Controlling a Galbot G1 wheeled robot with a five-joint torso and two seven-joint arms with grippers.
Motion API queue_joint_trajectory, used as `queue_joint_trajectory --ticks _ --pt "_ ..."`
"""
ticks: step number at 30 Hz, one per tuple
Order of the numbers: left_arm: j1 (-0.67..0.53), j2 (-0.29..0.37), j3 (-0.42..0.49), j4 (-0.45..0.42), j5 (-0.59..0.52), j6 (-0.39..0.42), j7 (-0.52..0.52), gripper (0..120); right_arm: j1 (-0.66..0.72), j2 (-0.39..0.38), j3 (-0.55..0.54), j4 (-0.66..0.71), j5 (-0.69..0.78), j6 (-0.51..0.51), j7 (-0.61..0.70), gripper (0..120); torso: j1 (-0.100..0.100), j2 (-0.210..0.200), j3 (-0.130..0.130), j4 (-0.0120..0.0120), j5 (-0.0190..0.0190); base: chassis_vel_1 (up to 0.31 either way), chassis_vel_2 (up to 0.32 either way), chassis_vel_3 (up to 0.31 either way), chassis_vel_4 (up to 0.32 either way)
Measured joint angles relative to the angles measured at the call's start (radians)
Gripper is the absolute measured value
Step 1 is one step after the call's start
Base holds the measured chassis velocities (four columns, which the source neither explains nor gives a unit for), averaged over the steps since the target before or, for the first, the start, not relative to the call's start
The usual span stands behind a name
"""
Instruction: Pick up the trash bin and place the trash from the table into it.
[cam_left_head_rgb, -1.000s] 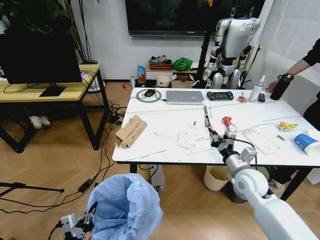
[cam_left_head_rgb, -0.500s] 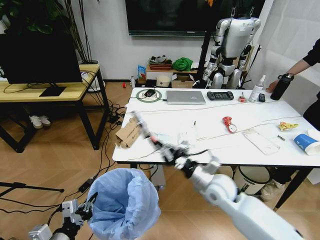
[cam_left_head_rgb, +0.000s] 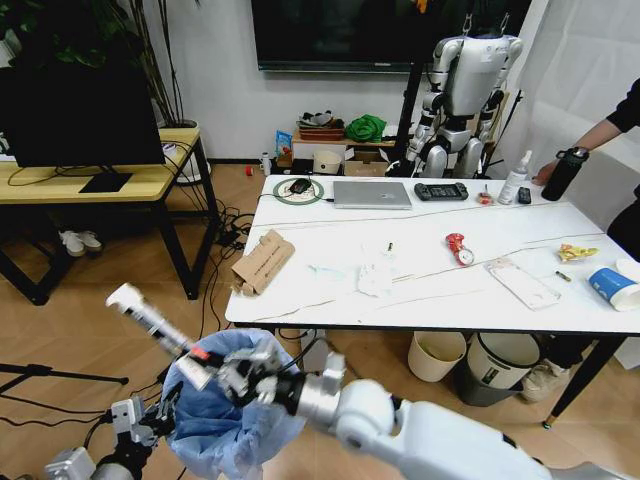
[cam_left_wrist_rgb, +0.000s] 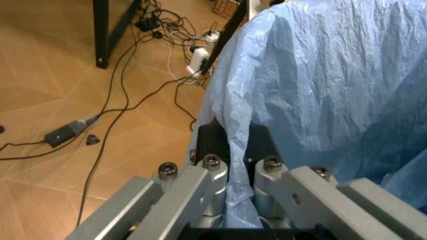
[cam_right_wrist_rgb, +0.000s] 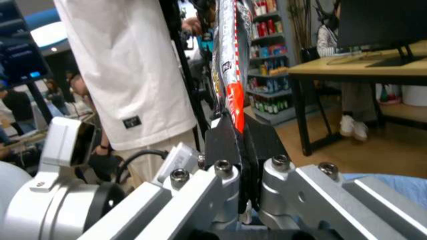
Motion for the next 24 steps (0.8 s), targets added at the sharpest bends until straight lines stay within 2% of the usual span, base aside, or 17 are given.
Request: queue_joint_trajectory --ticks 10,12,17,18,24 --pt "0.008 -0.001 -0.010 -0.005 0.024 0.002 -0.007 0 -0.050 -0.077 0.027 0.034 -0.072 -0.028 0.033 0 0.000 0.000 0.000 -0.0002 0.0003 0.000 0.000 0.000 0.000" --pt "0.008 0.001 -0.010 -0.008 0.023 0.003 -0.008 0 -0.061 -0.083 0.033 0.038 -0.078 -0.028 0.032 4 0.000 0.000 0.000 -0.0003 0.0005 0.000 0.000 0.000 0.000" --pt "0.003 0.006 -0.010 -0.009 0.019 0.005 -0.011 0 -0.097 -0.099 0.053 0.069 -0.080 -0.029 0.028 23 0.000 0.000 0.000 0.0000 0.0003 0.000 0.000 0.000 0.000" --pt "0.003 0.006 -0.010 -0.009 0.019 0.005 -0.011 0 -0.097 -0.099 0.053 0.069 -0.080 -0.029 0.028 23 0.000 0.000 0.000 0.0000 0.0003 0.000 0.000 0.000 0.000" --pt "0.002 0.001 -0.009 -0.007 0.018 0.006 -0.011 0 -0.122 -0.096 0.076 0.090 -0.028 -0.023 0.009 49 0.000 0.000 0.000 -0.0001 0.0003 0.000 0.000 0.000 0.000"
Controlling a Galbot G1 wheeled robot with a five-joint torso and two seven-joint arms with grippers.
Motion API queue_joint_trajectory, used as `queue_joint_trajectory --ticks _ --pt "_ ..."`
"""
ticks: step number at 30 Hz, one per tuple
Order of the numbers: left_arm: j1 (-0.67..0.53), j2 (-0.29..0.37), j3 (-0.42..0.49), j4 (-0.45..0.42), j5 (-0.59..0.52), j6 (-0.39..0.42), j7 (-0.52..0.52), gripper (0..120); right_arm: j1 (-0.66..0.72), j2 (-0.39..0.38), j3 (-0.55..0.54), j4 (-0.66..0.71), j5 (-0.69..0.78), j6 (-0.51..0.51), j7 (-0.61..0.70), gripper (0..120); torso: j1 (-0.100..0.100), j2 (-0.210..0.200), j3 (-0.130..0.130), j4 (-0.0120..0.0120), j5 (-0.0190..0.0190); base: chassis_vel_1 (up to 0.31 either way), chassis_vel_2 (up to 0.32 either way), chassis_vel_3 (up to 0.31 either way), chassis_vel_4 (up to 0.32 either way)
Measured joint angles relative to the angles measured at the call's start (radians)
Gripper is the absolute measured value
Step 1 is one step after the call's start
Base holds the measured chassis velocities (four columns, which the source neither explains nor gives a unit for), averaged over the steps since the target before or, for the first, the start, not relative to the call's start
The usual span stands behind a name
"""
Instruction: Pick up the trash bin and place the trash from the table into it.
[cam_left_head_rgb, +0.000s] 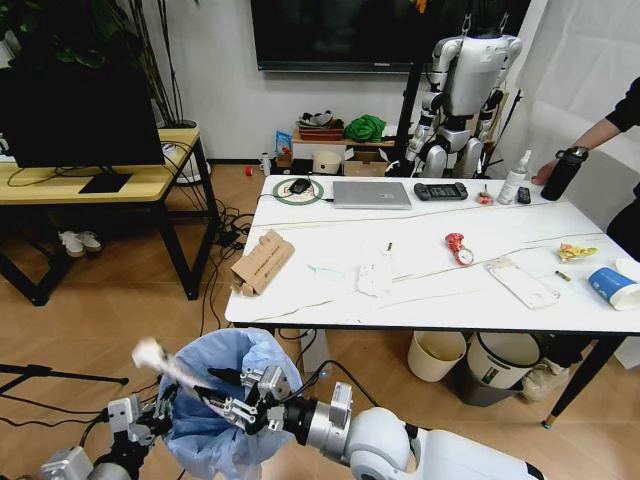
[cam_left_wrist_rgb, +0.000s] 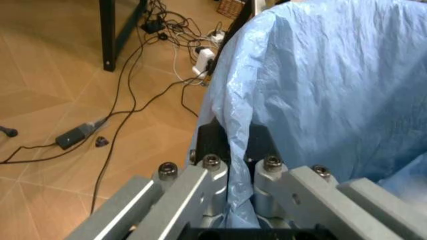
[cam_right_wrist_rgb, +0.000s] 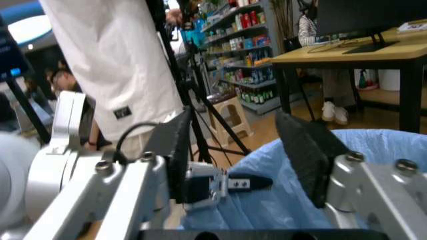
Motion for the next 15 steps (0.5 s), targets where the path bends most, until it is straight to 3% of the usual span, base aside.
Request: queue_joint_trajectory --ticks 3,6,8,10,13,15 --pt "0.004 -0.006 0.000 -0.003 0.000 0.000 0.000 0 -0.001 0.020 0.025 0.001 0.041 -0.016 0.020 57 0.000 0.000 0.000 -0.0002 -0.0004 0.000 0.000 0.000 0.000" --pt "0.021 -0.024 -0.003 -0.014 0.006 -0.002 0.004 0 0.040 0.131 0.094 -0.051 0.086 -0.071 0.182 72 0.000 0.000 0.000 -0.0001 -0.0003 0.000 0.000 0.000 0.000" --pt "0.024 -0.027 -0.005 -0.017 0.008 -0.003 0.006 0 0.053 0.155 0.105 -0.070 0.081 -0.076 0.201 74 0.000 0.000 0.000 0.0002 0.0003 0.000 0.000 0.000 0.000" --pt "0.034 -0.038 -0.013 -0.026 0.014 -0.009 0.013 0 0.097 0.217 0.156 -0.140 0.065 -0.098 0.238 84 0.000 0.000 0.000 0.0006 -0.0001 0.000 0.000 0.000 0.000" --pt "0.043 -0.048 -0.022 -0.038 0.017 -0.014 0.018 0 0.143 0.277 0.244 -0.228 0.007 -0.226 0.343 97 0.000 0.000 0.000 0.0005 0.0003 0.000 0.000 0.000 0.000" --pt "0.043 -0.051 -0.023 -0.039 0.018 -0.015 0.019 0 0.150 0.285 0.263 -0.240 -0.015 -0.268 0.379 98 0.000 0.000 0.000 0.0004 0.0000 0.000 0.000 0.000 0.000"
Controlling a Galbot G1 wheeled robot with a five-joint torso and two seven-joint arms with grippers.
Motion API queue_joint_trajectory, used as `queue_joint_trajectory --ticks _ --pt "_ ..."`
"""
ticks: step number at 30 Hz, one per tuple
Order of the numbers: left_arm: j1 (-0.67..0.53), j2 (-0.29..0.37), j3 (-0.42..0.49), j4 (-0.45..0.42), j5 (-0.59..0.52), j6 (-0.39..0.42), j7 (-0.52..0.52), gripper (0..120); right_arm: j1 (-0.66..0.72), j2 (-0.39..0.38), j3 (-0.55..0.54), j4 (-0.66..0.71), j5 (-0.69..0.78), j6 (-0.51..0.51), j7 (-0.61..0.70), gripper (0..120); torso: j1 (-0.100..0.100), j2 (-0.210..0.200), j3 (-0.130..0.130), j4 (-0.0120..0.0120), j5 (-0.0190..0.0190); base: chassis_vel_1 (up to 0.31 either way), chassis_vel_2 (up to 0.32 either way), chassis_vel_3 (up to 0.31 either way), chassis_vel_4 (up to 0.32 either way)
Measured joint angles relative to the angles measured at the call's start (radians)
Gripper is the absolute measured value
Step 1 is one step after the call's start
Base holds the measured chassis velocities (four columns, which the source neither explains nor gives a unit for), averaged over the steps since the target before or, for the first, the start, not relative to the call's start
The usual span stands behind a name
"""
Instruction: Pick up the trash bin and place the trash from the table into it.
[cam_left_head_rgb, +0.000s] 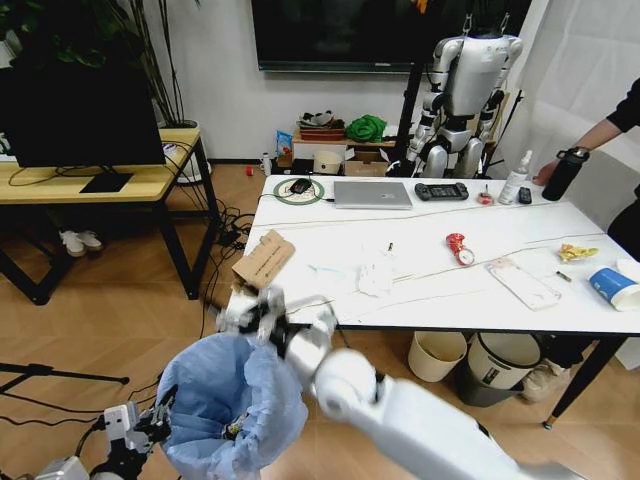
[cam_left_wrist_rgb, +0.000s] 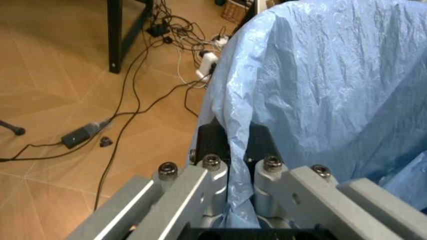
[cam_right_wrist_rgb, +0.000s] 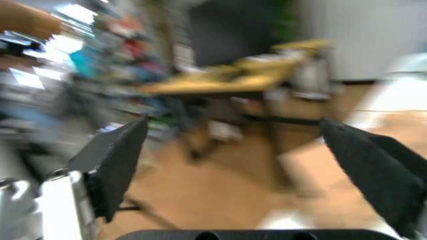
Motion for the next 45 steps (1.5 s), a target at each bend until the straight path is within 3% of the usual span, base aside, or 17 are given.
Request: queue_joint_trajectory --ticks 4,11,21,30,37,41,43,45 --pt "-0.007 -0.017 0.001 0.000 0.004 -0.005 0.005 0 0.016 0.017 0.123 -0.061 -0.054 -0.239 0.150 100 0.000 0.000 0.000 -0.0005 0.0001 0.000 0.000 0.000 0.000" --pt "-0.028 -0.018 0.009 0.013 0.005 -0.006 0.006 0 -0.021 -0.016 0.292 -0.081 -0.057 -0.359 0.169 100 0.000 0.000 0.000 -0.0005 0.0002 0.000 0.000 0.000 0.000" --pt "-0.039 -0.012 0.012 0.023 -0.003 -0.007 0.009 0 -0.080 -0.081 0.430 -0.098 -0.057 -0.377 0.147 100 0.000 0.000 0.000 -0.0003 0.0000 0.000 0.000 0.000 0.000" --pt "-0.044 -0.007 0.012 0.030 -0.007 -0.008 0.012 0 -0.096 -0.109 0.459 -0.188 -0.056 -0.331 0.062 100 0.000 0.000 0.000 -0.0003 0.0001 0.000 0.000 0.000 0.000" --pt "-0.044 0.002 0.009 0.029 -0.013 -0.009 0.014 0 -0.108 -0.124 0.463 -0.228 -0.051 -0.298 0.025 75 0.000 0.000 0.000 -0.0003 0.0001 0.000 0.000 0.000 0.000" --pt "-0.044 0.004 0.009 0.028 -0.014 -0.009 0.014 0 -0.112 -0.126 0.462 -0.226 -0.051 -0.295 0.022 68 0.000 0.000 0.000 -0.0004 0.0000 0.000 0.000 0.000 0.000" --pt "-0.045 0.004 0.009 0.029 -0.014 -0.009 0.014 0 -0.119 -0.126 0.460 -0.222 -0.050 -0.289 0.018 53 0.000 0.000 0.000 -0.0003 0.0000 0.000 0.000 0.000 0.000" --pt "-0.045 0.003 0.009 0.029 -0.014 -0.009 0.014 0 -0.121 -0.125 0.460 -0.221 -0.049 -0.288 0.017 50 0.000 0.000 0.000 -0.0003 0.0000 0.000 0.000 0.000 0.000"
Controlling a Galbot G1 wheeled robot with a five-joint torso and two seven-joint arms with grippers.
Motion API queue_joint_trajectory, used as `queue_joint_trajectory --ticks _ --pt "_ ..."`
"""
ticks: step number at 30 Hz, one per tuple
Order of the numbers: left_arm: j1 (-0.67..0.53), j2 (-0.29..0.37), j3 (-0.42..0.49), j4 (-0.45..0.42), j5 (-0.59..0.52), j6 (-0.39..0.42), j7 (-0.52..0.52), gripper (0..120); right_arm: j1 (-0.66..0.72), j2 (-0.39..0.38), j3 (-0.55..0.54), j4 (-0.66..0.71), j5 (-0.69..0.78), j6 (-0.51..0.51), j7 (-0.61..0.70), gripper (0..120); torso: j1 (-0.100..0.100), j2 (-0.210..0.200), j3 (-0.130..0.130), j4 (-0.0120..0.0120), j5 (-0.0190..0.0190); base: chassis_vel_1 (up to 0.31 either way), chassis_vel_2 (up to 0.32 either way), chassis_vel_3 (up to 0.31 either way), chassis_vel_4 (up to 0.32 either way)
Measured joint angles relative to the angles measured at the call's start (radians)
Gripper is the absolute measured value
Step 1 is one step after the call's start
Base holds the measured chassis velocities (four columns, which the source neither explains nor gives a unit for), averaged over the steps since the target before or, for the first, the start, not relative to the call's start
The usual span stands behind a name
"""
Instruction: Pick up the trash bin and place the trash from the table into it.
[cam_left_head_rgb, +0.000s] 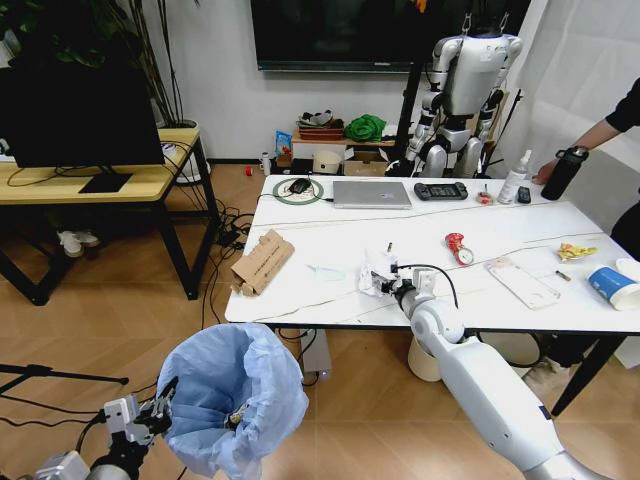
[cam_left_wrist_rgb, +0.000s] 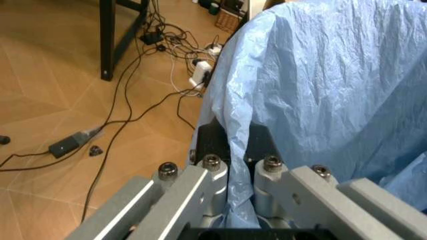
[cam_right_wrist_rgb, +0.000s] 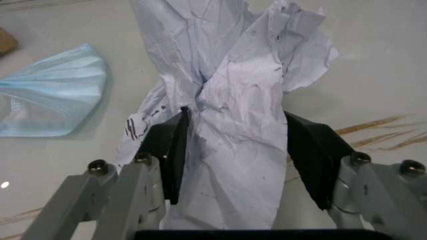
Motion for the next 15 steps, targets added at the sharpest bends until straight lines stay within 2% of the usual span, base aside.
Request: queue_joint_trajectory --ticks 4,6,7,13,15 --pt "0.001 -0.002 0.000 0.003 0.000 -0.001 0.000 0 -0.005 0.005 -0.012 0.005 0.011 0.005 -0.003 34 0.000 0.000 0.000 0.0000 0.0000 0.000 0.000 0.000 0.000" --pt "0.001 -0.003 0.000 0.003 0.000 -0.001 0.001 0 -0.005 0.009 -0.018 0.007 0.012 0.011 -0.003 23 0.000 0.000 0.000 0.0000 0.0000 0.000 0.000 0.000 0.000" --pt "0.001 -0.003 0.000 0.003 0.000 -0.001 0.001 0 -0.005 0.009 -0.018 0.007 0.012 0.011 -0.003 23 0.000 0.000 0.000 0.0000 0.0000 0.000 0.000 0.000 0.000" --pt "0.000 -0.009 0.005 0.003 0.003 -0.001 0.001 0 -0.009 0.001 -0.018 0.024 0.016 0.028 -0.011 0 0.000 0.000 0.000 0.0000 0.0000 0.000 0.000 0.000 0.000" --pt "0.000 -0.010 0.005 0.003 0.003 -0.002 0.001 0 -0.012 -0.002 -0.016 0.031 0.018 0.035 -0.017 0 0.000 0.000 0.000 -0.0001 0.0000 0.000 0.000 0.000 0.000"
